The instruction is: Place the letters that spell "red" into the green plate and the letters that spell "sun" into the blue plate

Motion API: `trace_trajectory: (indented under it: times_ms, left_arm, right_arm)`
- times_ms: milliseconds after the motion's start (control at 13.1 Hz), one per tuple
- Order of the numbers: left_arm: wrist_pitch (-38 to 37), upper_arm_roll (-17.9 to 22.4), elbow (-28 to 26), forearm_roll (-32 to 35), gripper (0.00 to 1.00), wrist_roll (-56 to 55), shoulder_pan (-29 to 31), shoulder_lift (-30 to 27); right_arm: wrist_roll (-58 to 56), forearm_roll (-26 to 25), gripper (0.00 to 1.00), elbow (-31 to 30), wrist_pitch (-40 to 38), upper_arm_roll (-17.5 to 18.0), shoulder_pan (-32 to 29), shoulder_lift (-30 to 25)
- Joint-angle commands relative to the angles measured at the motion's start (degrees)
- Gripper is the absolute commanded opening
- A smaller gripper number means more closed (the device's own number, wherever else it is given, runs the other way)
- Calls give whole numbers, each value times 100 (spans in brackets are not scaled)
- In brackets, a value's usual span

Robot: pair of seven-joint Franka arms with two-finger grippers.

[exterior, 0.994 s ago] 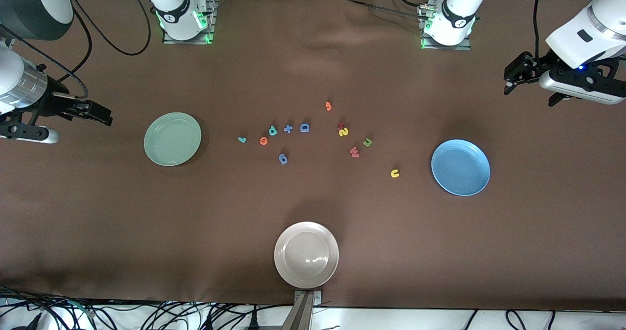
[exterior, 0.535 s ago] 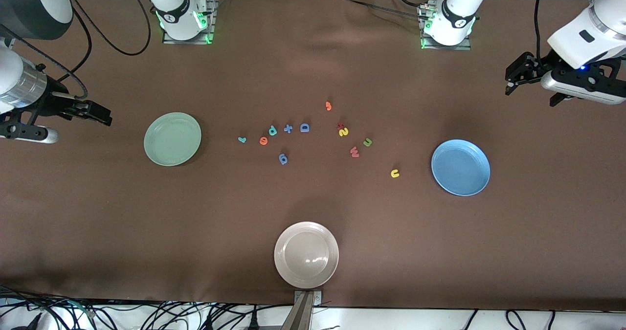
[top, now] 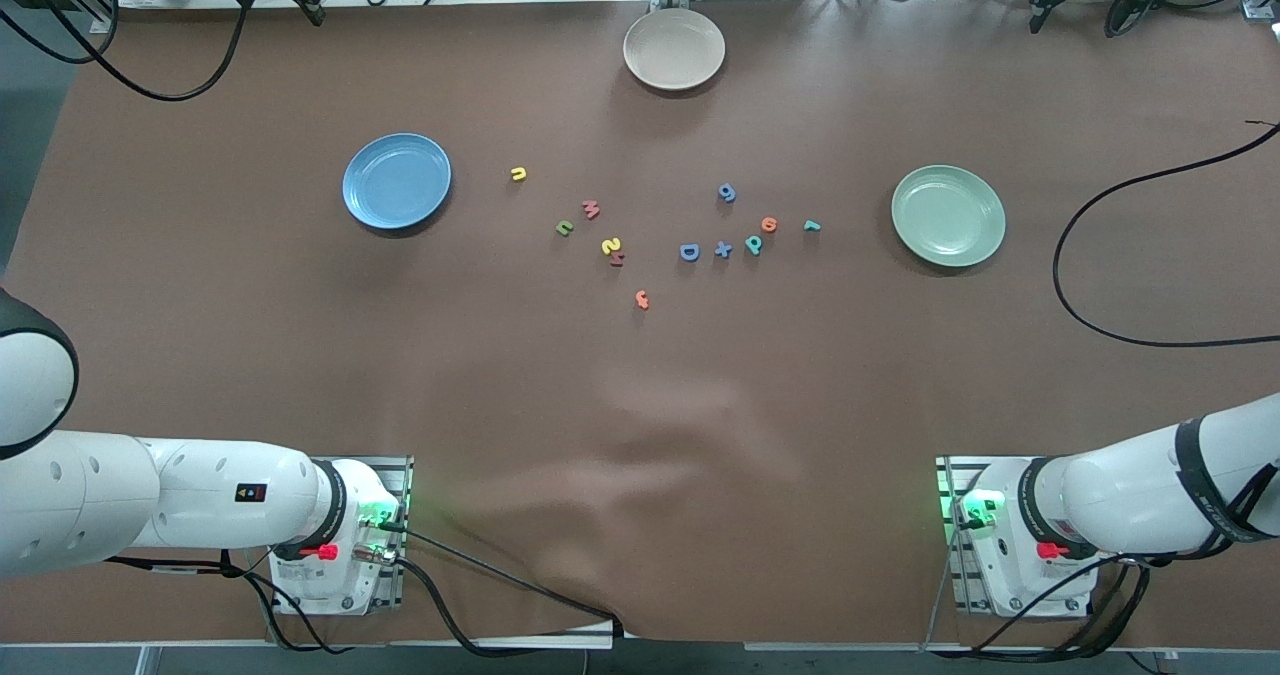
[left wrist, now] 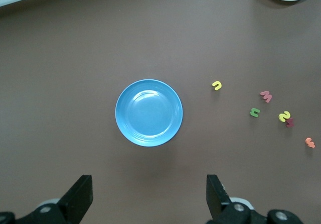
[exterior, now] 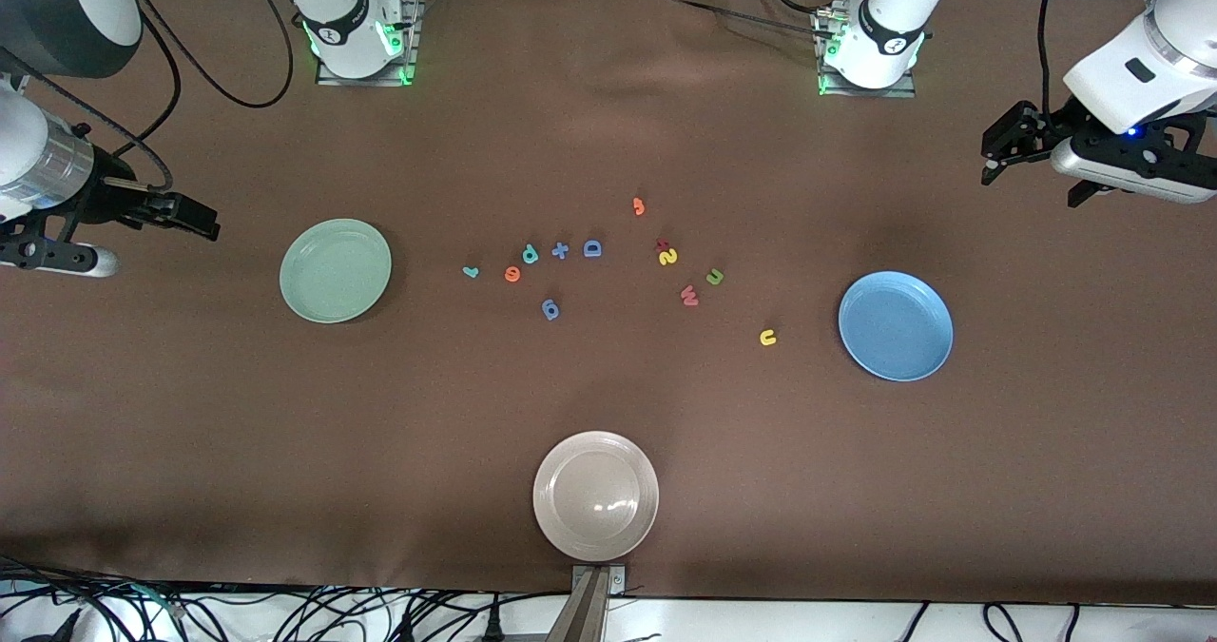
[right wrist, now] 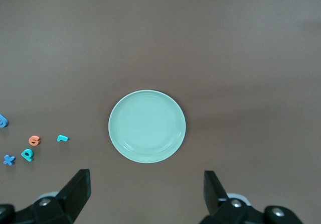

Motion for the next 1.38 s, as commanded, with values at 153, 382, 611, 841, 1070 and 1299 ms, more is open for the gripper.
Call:
trace_trajectory:
  times_ms: [153,382,611,841,1070,1299]
  left_arm:
    - [-73,-5,169,-61,100,106,49,72]
    - [-73,-5,178,-78,100,80,128,72]
    - [-108,-5,178,-78,100,80,146,63]
    - [-126,-5,178,-78,100,80,146,63]
    - [-143,-5,178,-78,100,80,146,63]
    - [-152,-5,178,-78,100,80,146,63]
  right_arm:
    - [93,-71,100,141,-112,13,28,63]
    - [58,-62,100,141,-121,4,19,63]
    - [41,-71,100,141,-121,-5,19,63]
    - [41,-71,100,141,-121,4,19,63]
    - [41,-71,100,141,-121,-5,19,72]
    - [41,-71,100,141,-121,4,19,72]
